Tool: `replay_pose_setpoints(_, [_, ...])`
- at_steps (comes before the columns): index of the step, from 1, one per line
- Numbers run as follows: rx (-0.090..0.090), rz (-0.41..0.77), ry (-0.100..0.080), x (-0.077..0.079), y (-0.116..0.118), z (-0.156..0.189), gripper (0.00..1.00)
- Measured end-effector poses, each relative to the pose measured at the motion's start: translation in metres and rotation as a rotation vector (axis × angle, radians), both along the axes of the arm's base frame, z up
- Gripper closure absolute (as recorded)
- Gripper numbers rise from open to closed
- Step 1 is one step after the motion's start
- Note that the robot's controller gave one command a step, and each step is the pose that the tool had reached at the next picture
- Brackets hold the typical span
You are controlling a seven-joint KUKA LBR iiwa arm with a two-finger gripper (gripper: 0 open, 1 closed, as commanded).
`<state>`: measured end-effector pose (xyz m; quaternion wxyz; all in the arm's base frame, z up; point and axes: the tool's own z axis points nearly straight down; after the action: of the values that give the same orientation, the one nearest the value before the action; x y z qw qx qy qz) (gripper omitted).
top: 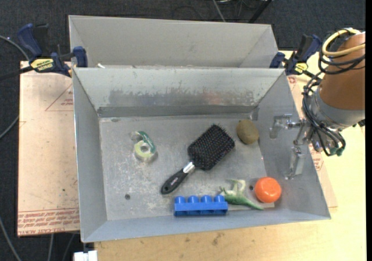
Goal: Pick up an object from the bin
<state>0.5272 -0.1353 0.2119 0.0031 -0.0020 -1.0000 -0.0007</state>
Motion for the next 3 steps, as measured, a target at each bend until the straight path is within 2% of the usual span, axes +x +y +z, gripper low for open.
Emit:
replay_pose_setpoints(1, [-0.001, 0.003, -0.008, 0.002, 0.001, 0.005, 0.0])
replay_pose_setpoints(2, [-0.005, 0.024, -0.017, 0.021, 0.026, -0.035, 0.0])
replay_pose_setpoints(3, [0.0, 0.108, -0.004, -0.006, 0.083, -0.063, 0.0])
